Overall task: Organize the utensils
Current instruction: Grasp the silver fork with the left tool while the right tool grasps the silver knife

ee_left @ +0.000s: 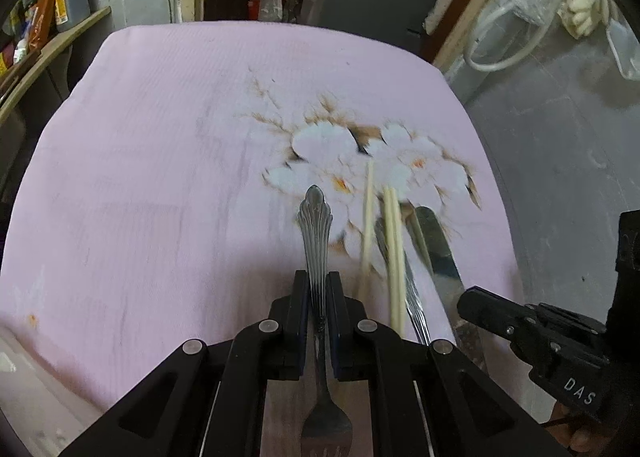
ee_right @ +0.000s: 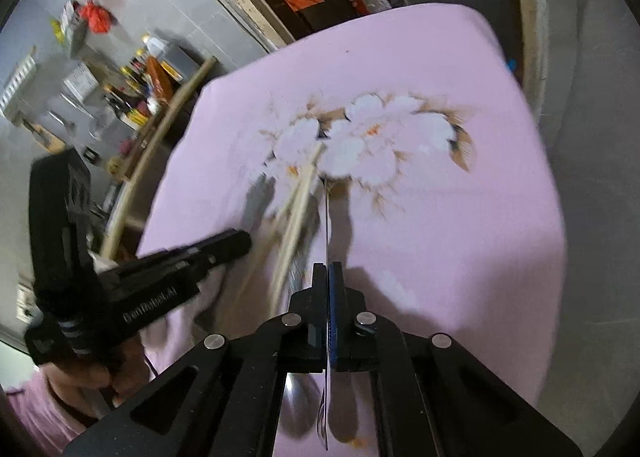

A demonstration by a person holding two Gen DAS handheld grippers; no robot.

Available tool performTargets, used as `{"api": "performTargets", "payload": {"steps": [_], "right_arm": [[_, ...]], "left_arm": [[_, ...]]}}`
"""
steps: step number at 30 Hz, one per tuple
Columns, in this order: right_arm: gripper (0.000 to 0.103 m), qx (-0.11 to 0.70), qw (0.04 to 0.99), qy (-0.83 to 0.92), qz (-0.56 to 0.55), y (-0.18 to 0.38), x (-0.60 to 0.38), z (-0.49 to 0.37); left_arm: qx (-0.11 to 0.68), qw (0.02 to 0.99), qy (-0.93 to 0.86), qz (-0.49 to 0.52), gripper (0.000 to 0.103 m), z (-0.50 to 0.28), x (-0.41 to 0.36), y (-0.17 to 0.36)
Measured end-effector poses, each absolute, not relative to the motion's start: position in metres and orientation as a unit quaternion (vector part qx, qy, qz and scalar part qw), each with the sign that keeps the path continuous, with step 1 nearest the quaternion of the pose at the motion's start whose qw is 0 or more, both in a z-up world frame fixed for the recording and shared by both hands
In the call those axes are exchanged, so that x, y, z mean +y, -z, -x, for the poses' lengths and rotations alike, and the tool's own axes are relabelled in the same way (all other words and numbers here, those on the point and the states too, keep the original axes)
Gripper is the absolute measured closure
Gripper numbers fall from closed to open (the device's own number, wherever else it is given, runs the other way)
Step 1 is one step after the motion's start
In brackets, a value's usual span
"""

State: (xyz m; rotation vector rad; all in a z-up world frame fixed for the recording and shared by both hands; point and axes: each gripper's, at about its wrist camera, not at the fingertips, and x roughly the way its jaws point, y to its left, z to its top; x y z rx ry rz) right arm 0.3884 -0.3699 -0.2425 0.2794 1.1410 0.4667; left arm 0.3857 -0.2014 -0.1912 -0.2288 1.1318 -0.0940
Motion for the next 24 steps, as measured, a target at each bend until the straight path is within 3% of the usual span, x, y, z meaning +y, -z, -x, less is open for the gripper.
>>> {"api": "performTargets", "payload": {"steps": [24], "right_arm": [[0.101,0.573,0.778,-0.236,-0.101,0.251,-0.35,-0.406]], "left_arm": [[0.58,0.797,0.093,0.141,0.094,-0.382,-0.187,0.201]]}}
